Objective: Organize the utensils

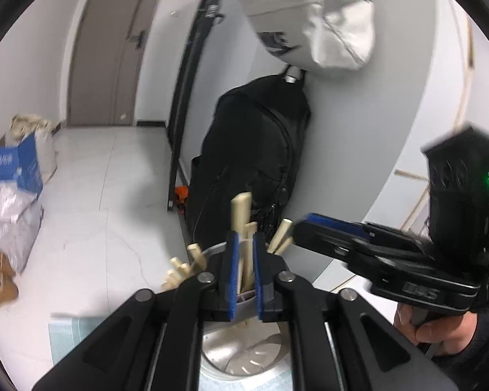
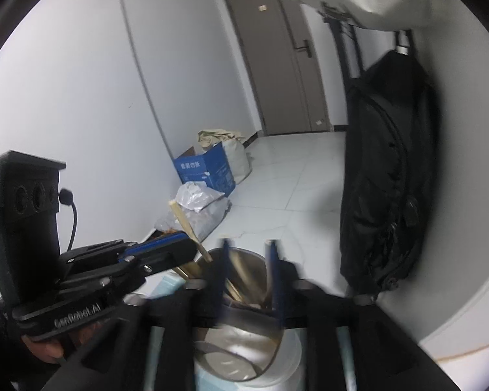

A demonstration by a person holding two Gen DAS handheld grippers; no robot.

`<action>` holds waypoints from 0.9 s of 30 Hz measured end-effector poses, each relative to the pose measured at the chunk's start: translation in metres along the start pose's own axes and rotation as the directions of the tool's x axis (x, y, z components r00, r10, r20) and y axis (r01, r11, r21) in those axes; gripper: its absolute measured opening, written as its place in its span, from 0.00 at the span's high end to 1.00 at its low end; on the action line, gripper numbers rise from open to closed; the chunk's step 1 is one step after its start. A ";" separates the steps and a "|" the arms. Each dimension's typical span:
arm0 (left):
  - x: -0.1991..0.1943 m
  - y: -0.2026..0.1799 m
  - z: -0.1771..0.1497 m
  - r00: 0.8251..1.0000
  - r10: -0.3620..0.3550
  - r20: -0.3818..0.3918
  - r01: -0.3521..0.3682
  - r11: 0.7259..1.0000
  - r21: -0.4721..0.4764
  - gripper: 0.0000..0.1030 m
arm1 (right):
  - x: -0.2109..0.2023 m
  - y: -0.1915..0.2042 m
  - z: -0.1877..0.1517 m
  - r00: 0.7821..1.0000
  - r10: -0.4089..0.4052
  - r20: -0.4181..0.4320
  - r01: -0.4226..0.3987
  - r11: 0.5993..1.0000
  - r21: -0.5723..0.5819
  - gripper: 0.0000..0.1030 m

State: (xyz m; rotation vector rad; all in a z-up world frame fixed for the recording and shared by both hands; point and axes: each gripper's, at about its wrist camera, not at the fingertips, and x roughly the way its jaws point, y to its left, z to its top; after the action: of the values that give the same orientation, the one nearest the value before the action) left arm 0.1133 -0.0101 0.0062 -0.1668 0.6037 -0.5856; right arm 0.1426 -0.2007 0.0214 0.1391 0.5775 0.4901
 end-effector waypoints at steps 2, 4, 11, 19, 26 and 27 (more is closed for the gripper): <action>-0.012 0.005 0.001 0.999 0.036 0.020 -0.035 0.998 -0.051 0.65 | -0.013 -0.002 -0.001 0.999 0.018 0.029 -0.019 0.999 0.036 0.53; -0.029 0.003 -0.001 0.997 0.048 0.063 -0.045 0.997 -0.057 0.50 | -0.025 -0.001 -0.004 0.999 0.018 0.045 -0.021 0.998 0.052 0.38; -0.079 -0.018 -0.005 0.978 0.163 0.128 -0.153 0.985 -0.086 0.24 | -0.061 0.009 -0.018 0.996 -0.016 0.086 0.012 0.999 0.052 0.25; -0.101 -0.043 -0.009 0.940 0.308 0.145 -0.293 0.949 -0.112 0.23 | -0.104 0.035 -0.032 0.983 -0.013 0.182 0.010 1.000 0.017 0.03; -0.122 -0.057 -0.020 0.911 0.374 0.172 -0.362 0.927 -0.097 0.14 | -0.129 0.057 -0.047 0.965 -0.012 0.261 0.018 1.000 -0.021 0.00; -0.124 -0.058 -0.023 0.903 0.391 0.180 -0.379 0.920 -0.099 0.12 | -0.131 0.059 -0.049 0.964 -0.012 0.267 0.020 1.000 -0.025 0.00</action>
State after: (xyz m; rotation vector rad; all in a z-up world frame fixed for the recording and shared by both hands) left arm -0.0102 0.0121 0.0665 -0.1555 0.4451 -0.1622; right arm -0.0038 -0.2124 0.0606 0.1716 0.3072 0.4542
